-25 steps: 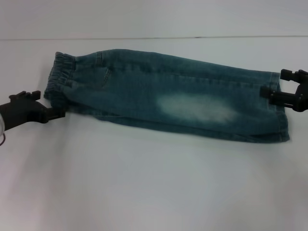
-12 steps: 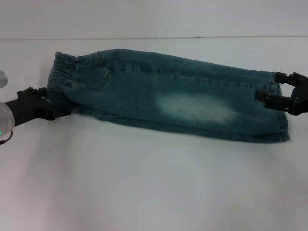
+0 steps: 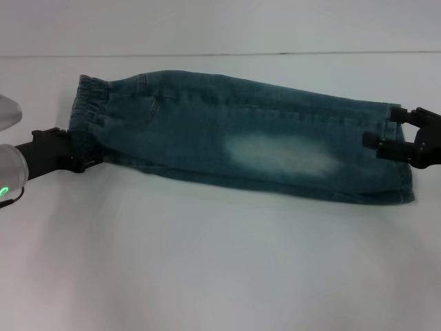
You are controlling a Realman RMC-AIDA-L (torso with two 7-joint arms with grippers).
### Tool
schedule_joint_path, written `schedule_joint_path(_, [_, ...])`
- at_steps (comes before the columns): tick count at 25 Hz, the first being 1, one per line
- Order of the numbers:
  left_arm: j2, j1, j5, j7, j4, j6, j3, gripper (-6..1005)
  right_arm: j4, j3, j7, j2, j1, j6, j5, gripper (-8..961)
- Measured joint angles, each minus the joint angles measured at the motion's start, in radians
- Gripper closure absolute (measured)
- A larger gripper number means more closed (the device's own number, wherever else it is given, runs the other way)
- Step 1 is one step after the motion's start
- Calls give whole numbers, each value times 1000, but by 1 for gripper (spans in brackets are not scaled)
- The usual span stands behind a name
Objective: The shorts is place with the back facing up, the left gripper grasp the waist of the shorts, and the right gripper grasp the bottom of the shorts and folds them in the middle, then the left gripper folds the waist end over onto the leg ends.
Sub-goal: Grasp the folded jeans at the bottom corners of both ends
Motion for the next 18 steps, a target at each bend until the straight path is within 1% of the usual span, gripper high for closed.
schedule_joint_path(2, [1,0,0,0,2,5,0,199,0,0,0,0,0,0,0,9])
schedule_joint_path(8, [1,2,1,0,8,47,6,425,0,1,0,0,0,0,0,9])
schedule_joint_path(13, [0,7,4,-4,11,84,8,546,0,1,0,0,-7,-1,0,13])
schedule_joint_path(18, [-3,8,23,-24,19,96,9,627,1,6,-1,0,-12,-8,0,14])
